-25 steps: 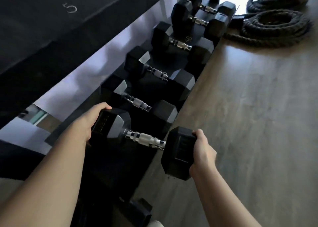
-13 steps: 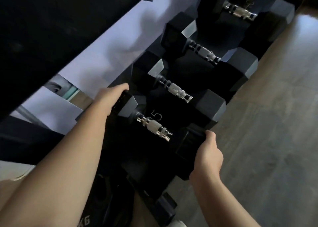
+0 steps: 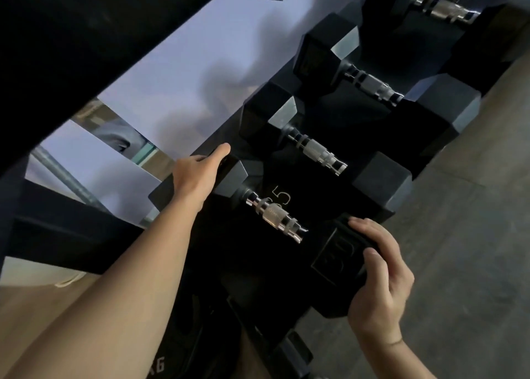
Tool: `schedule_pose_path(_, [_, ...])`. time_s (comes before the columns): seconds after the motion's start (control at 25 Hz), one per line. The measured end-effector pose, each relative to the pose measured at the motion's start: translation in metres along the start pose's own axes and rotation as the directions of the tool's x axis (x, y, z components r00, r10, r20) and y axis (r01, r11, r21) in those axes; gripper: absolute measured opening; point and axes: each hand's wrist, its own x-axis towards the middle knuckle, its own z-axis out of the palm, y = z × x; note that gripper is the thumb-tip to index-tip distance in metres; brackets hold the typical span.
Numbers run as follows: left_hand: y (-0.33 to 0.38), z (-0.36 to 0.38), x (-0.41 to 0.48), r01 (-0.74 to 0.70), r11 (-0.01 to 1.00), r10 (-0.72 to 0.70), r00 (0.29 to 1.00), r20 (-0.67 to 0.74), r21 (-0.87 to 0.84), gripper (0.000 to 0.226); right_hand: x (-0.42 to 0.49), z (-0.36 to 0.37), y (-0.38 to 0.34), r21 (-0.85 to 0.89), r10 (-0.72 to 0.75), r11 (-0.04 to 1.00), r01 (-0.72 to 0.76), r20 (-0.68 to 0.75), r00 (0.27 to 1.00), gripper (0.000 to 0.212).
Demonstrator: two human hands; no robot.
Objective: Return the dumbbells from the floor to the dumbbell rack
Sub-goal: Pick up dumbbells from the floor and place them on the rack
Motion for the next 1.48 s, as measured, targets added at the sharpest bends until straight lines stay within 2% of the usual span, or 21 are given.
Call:
schedule_pose_path(0.16, [0.01, -0.003, 0.007, 0.045, 0.999, -0.045, 0.999, -0.003, -0.021, 0.051, 0.002, 0.007, -0.003, 0.029, 0.013, 0.999, -0.013, 0.0, 1.0, 0.034])
schedule_pose_path(0.32, [0.021, -0.012, 0.022, 0.059, 0.998, -0.058, 0.998, -0.028, 0.036, 0.06, 0.006, 0.035, 0.004, 0.042, -0.011, 0.999, 0.011, -0.005, 1.0, 0.032])
schedule_pose_path(0.44, [0.022, -0.012, 0.038, -0.047, 0.988, 0.061, 0.994, -0.09, 0.148, 0.057, 0.003, 0.052, 0.022, -0.005, 0.005, 1.0, -0.005, -0.007, 1.0, 0.031])
schedule_pose_path(0.6, [0.018, -0.006, 0.046, -0.157, 0.96, 0.177, 0.982, -0.068, 0.231, 0.059, -0.011, 0.053, 0.032, -0.099, 0.051, 0.994, -0.052, -0.014, 0.999, 0.032])
schedule_pose_path(0.68, [0.015, -0.007, 0.049, -0.166, 0.962, 0.185, 0.98, -0.072, 0.215, 0.06, -0.004, 0.056, 0.02, -0.114, 0.177, 0.978, -0.176, -0.007, 0.984, 0.032])
schedule_pose_path(0.76, [0.016, -0.006, 0.05, -0.159, 0.963, 0.175, 0.983, -0.056, 0.219, 0.061, 0.01, 0.059, 0.015, -0.184, 0.384, 0.906, -0.382, -0.022, 0.923, 0.031])
schedule_pose_path(0.88, [0.02, -0.007, 0.047, -0.152, 0.962, 0.171, 0.983, -0.063, 0.227, 0.062, 0.024, 0.062, 0.001, -0.261, 0.553, 0.805, -0.533, 0.004, 0.833, 0.032])
schedule_pose_path(0.96, [0.02, -0.006, 0.047, -0.148, 0.963, 0.167, 0.983, -0.069, 0.225, 0.061, 0.037, 0.061, -0.008, -0.152, 0.66, 0.74, -0.656, -0.029, 0.751, 0.028])
schedule_pose_path(1.08, [0.019, -0.004, 0.049, -0.127, 0.967, 0.146, 0.986, -0.075, 0.22, 0.062, 0.062, 0.06, -0.013, 0.206, 0.855, 0.515, -0.832, -0.055, 0.515, 0.017])
schedule_pose_path(1.12, [0.019, -0.005, 0.049, -0.121, 0.968, 0.141, 0.987, -0.079, 0.22, 0.062, 0.069, 0.06, -0.015, 0.299, 0.875, 0.467, -0.832, -0.023, 0.483, 0.018])
schedule_pose_path(1.16, [0.019, -0.005, 0.049, -0.118, 0.969, 0.139, 0.987, -0.085, 0.217, 0.061, 0.073, 0.062, -0.019, 0.352, 0.862, 0.467, -0.811, 0.023, 0.506, 0.023])
schedule_pose_path(1.2, [0.02, -0.005, 0.05, -0.115, 0.97, 0.137, 0.987, -0.088, 0.216, 0.06, 0.075, 0.064, -0.02, 0.343, 0.807, 0.532, -0.774, 0.072, 0.587, 0.028])
schedule_pose_path(1.24, [0.021, -0.004, 0.05, -0.111, 0.97, 0.132, 0.987, -0.089, 0.215, 0.06, 0.076, 0.065, -0.018, 0.209, 0.69, 0.685, -0.698, 0.123, 0.713, 0.031])
schedule_pose_path(1.28, [0.02, -0.005, 0.049, -0.107, 0.972, 0.127, 0.988, -0.085, 0.21, 0.059, 0.076, 0.066, -0.016, -0.048, 0.536, 0.841, -0.539, 0.212, 0.817, 0.032])
schedule_pose_path(1.32, [0.02, -0.005, 0.049, -0.105, 0.975, 0.122, 0.99, -0.074, 0.197, 0.059, 0.076, 0.066, -0.012, -0.296, 0.417, 0.899, -0.322, 0.36, 0.834, 0.032])
schedule_pose_path(1.36, [0.018, -0.006, 0.05, -0.107, 0.979, 0.119, 0.991, -0.06, 0.176, 0.059, 0.077, 0.065, -0.008, -0.454, 0.374, 0.881, -0.133, 0.497, 0.783, 0.029])
schedule_pose_path(1.4, [0.016, -0.007, 0.052, -0.111, 0.982, 0.119, 0.992, -0.045, 0.154, 0.059, 0.079, 0.063, -0.002, -0.523, 0.4, 0.851, -0.044, 0.593, 0.699, 0.028])
schedule_pose_path(1.44, [0.014, -0.008, 0.054, -0.115, 0.984, 0.12, 0.992, -0.029, 0.136, 0.059, 0.082, 0.061, 0.002, -0.536, 0.45, 0.842, -0.06, 0.636, 0.627, 0.027])
schedule_pose_path(1.48, [0.012, -0.01, 0.056, -0.117, 0.985, 0.12, 0.993, -0.014, 0.126, 0.061, 0.083, 0.059, 0.004, -0.531, 0.489, 0.839, -0.118, 0.643, 0.589, 0.028])
